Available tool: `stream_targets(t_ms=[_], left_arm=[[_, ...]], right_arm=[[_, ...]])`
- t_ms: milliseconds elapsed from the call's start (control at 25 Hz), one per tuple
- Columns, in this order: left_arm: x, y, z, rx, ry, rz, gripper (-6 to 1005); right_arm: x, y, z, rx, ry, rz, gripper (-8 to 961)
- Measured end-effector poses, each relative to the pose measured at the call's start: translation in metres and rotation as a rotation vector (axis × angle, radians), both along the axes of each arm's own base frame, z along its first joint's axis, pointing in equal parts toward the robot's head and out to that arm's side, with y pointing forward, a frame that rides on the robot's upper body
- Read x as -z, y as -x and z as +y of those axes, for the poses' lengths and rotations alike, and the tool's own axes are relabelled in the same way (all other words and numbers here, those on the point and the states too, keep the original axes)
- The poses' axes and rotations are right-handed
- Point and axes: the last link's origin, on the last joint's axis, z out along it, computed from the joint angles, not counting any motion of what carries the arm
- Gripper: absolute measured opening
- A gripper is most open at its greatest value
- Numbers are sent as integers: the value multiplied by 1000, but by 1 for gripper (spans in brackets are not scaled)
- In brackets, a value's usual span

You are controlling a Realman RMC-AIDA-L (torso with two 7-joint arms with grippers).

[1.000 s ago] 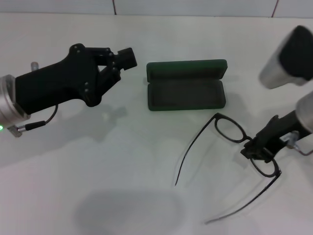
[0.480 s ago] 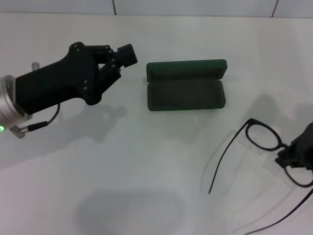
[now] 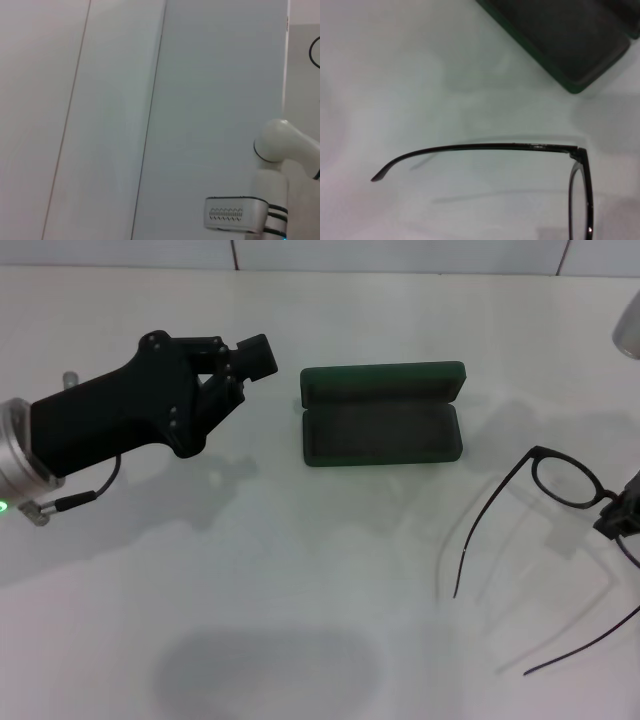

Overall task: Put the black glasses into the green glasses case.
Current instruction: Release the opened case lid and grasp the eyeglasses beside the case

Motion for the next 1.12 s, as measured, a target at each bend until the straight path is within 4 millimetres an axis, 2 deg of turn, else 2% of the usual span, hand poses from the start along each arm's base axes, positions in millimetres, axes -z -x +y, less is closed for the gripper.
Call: stream_targets(t_ms=[240, 720, 920, 1120], left_arm=[[1, 0, -1, 0, 4, -4, 22], [4, 1, -4, -5, 16, -6, 22], [5, 1, -5, -5, 18, -7, 22], [4, 1, -4, -6, 16, -7, 22]], right_arm=[[0, 3, 5, 11, 14, -65, 106], [13, -17, 7, 21, -3, -99, 133], [14, -19, 7, 21, -9, -100, 228], [14, -17, 10, 13, -24, -88, 277]])
